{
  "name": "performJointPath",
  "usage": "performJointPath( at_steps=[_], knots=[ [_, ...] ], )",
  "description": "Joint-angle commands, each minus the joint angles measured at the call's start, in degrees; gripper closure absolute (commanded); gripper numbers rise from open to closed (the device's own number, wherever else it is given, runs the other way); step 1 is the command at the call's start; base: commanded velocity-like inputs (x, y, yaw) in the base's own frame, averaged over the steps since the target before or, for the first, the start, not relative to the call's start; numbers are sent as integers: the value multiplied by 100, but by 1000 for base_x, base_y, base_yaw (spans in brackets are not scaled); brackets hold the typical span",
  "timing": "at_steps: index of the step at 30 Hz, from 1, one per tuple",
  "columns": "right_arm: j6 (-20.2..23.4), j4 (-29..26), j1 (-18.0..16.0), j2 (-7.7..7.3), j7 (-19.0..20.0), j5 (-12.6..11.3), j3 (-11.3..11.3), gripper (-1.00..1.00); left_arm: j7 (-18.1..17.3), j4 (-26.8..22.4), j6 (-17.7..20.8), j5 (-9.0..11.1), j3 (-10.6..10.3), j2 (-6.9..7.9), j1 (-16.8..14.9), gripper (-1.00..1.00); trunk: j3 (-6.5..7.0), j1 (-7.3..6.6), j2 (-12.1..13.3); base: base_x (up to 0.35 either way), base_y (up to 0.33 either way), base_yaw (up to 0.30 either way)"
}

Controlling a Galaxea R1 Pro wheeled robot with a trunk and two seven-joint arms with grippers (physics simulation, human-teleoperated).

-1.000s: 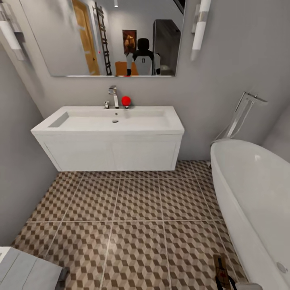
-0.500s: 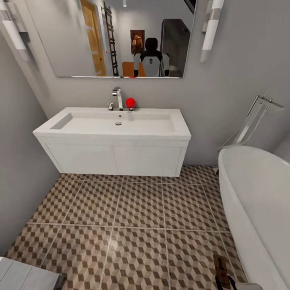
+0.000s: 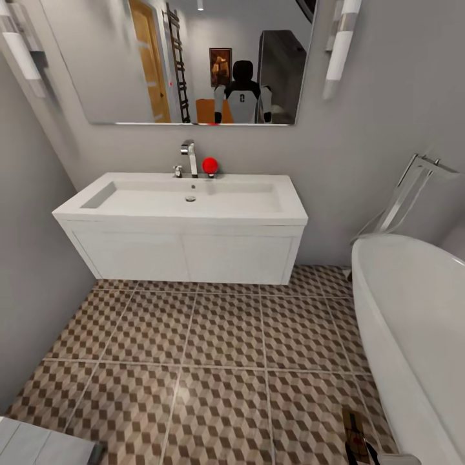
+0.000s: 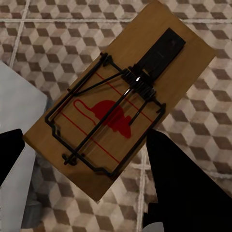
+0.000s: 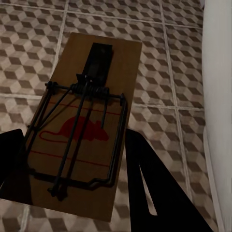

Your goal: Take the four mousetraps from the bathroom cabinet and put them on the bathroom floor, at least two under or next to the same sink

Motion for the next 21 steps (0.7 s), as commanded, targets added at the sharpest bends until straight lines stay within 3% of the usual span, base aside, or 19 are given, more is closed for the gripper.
performJointPath(
  at_steps=[1,13,21],
  knots=[
    [-16,3,-2,0,57,-63,-5,100,-12,4,-16,4,17,-1,-3,100,-4,1,-2,137,94,0],
    [-16,3,-2,0,56,-63,-5,100,-12,4,-16,4,10,-1,-3,100,-4,1,-2,149,43,0],
    [-10,33,-2,0,64,-52,2,100,0,-9,91,7,35,-8,-3,100,-4,1,-2,28,1,0]
  ],
)
